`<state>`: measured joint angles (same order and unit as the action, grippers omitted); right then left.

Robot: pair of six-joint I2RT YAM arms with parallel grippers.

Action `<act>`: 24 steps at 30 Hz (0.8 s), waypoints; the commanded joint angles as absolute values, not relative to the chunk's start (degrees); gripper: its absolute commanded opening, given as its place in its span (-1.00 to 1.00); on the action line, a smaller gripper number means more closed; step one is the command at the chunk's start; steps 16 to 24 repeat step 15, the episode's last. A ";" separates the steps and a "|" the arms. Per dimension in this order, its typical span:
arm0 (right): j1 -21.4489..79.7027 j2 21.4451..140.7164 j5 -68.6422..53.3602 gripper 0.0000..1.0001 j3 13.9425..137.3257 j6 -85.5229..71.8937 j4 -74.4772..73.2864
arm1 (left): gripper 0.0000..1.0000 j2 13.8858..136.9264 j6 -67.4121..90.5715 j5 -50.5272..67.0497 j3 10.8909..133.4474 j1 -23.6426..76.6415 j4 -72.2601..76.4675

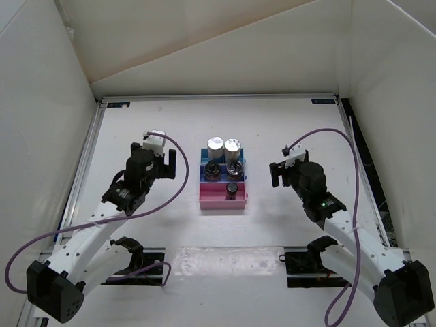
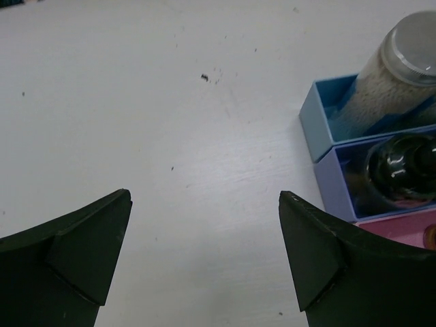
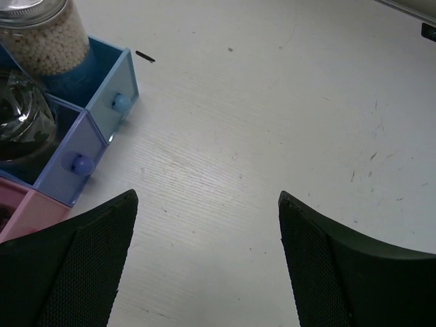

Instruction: Organize the condiment bottles

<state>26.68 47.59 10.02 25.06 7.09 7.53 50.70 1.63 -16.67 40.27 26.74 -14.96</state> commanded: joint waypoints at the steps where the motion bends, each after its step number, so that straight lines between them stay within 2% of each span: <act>1: 27.25 46.23 12.57 0.73 25.22 4.92 10.11 | 1.00 51.94 5.44 -20.56 43.41 26.45 -21.69; 24: 26.98 46.49 11.51 0.73 25.05 4.57 9.49 | 1.00 53.09 5.19 -23.55 45.09 26.54 -23.21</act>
